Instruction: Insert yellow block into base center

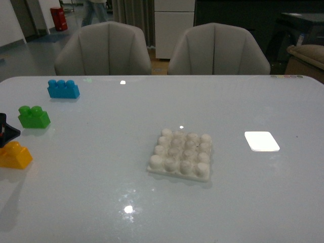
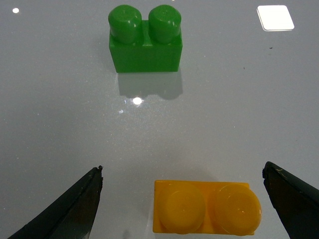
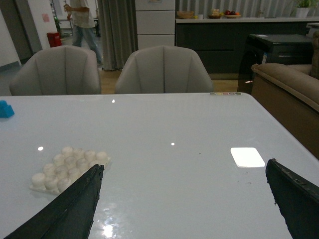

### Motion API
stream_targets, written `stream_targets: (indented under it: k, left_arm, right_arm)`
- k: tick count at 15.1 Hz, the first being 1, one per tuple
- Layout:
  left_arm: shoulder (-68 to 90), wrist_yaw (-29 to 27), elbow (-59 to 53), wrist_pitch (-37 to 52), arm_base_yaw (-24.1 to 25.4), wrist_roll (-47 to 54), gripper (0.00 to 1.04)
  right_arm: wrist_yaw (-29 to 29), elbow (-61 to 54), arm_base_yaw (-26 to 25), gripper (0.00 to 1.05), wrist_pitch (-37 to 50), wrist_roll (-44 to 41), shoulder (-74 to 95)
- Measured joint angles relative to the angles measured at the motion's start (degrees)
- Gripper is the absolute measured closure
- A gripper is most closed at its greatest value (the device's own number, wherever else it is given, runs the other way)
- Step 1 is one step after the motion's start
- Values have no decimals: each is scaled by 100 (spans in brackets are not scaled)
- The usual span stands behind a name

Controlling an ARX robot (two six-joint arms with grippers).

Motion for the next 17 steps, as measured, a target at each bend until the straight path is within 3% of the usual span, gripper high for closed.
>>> stream_targets:
  k: [10,11,15,17]
  left_arm:
    - [216,-96,-223,354,-120,13,7]
    - [216,-160,-258,387,-142,28,10]
    - [216,-210,-334,448,-164,33,38]
    - [216,-236,-339,490,-164,31,45]
  right_arm:
    - [0,0,0,6,0,0,0]
    - [0,0,0,6,0,0,0]
    - [0,0,0,6,0,0,0]
    - [0,0,0,6,0,0,0]
